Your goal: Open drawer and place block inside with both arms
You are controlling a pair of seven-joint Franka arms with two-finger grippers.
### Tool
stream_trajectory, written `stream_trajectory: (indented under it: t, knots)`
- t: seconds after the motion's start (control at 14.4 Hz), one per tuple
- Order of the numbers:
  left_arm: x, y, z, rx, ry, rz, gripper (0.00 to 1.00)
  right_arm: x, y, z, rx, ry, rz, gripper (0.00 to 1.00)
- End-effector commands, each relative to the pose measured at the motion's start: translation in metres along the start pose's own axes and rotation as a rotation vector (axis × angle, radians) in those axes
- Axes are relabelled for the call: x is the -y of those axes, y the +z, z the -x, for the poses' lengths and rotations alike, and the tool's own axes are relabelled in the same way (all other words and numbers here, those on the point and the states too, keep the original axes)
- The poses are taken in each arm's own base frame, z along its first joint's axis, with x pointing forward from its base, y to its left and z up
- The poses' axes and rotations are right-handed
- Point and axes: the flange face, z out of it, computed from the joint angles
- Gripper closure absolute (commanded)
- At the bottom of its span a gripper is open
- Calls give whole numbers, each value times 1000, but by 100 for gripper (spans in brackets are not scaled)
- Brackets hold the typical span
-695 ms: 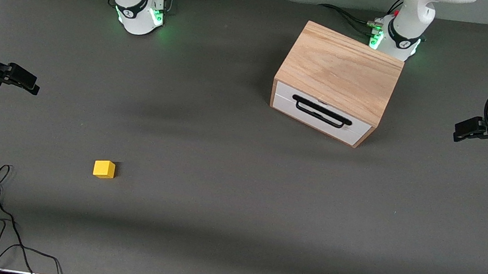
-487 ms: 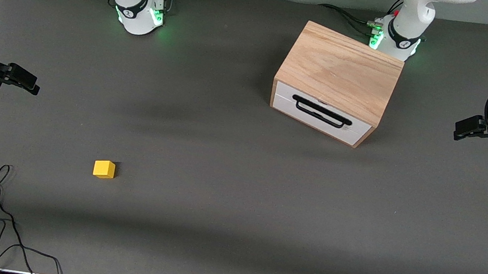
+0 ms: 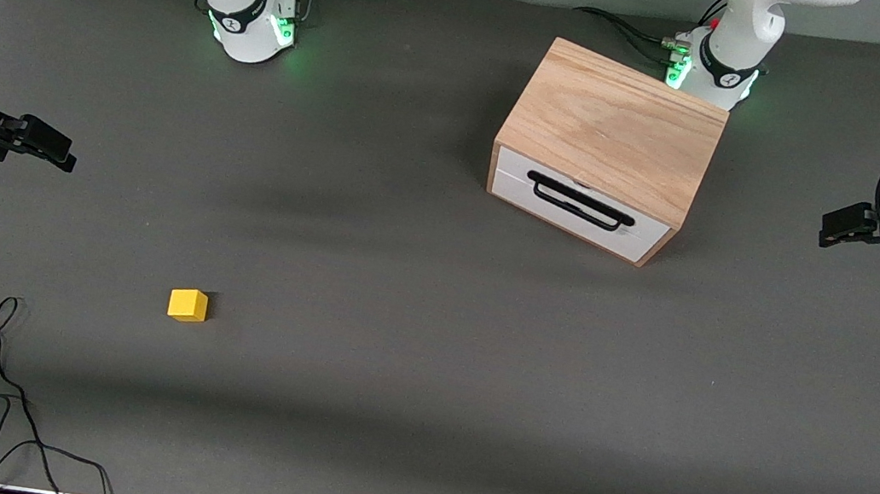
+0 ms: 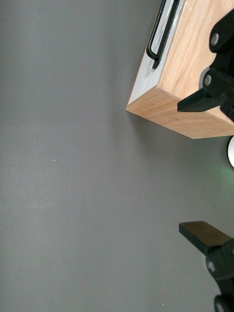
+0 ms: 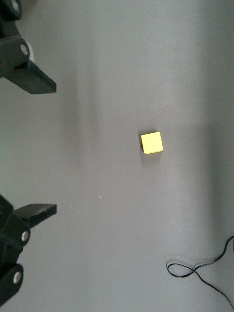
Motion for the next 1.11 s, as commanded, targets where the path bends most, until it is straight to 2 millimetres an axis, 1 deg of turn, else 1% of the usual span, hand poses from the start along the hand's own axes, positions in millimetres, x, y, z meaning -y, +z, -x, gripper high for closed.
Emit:
stream_trajectory:
  t: [0.0,0.14,0.21,0.35,0.49,0.56,0.63,0.76,0.83,0.9,0.97,1.04]
  knots:
    - [-19,-1,0,17,-40,7,0,4,-2,-5,4,9,10,0]
    - [-59,3,2,26,-170,-2,0,4,1,-6,8,11,11,0]
    - [-85,5,5,34,-251,4,0,4,4,-7,13,13,10,0]
    - [-134,16,7,57,-511,-2,0,4,8,-9,15,11,13,0]
    - [-176,25,11,66,-726,-23,0,5,22,-15,35,11,17,0]
    - [-198,29,15,67,-812,-31,0,6,33,-20,53,10,21,0]
    - [-213,31,19,63,-908,-34,0,7,40,-24,58,10,26,0]
    - [-251,40,25,69,-1077,-49,0,7,46,-27,63,8,27,0]
    - [-268,46,24,75,-1172,-60,0,8,51,-29,67,6,29,0]
    - [-293,54,27,77,-1235,-75,0,8,51,-30,66,-9,27,0]
    - [-310,61,31,77,-1271,-87,0,7,53,-31,64,-16,27,0]
    - [-320,64,34,80,-1281,-92,0,7,51,-33,48,-17,26,0]
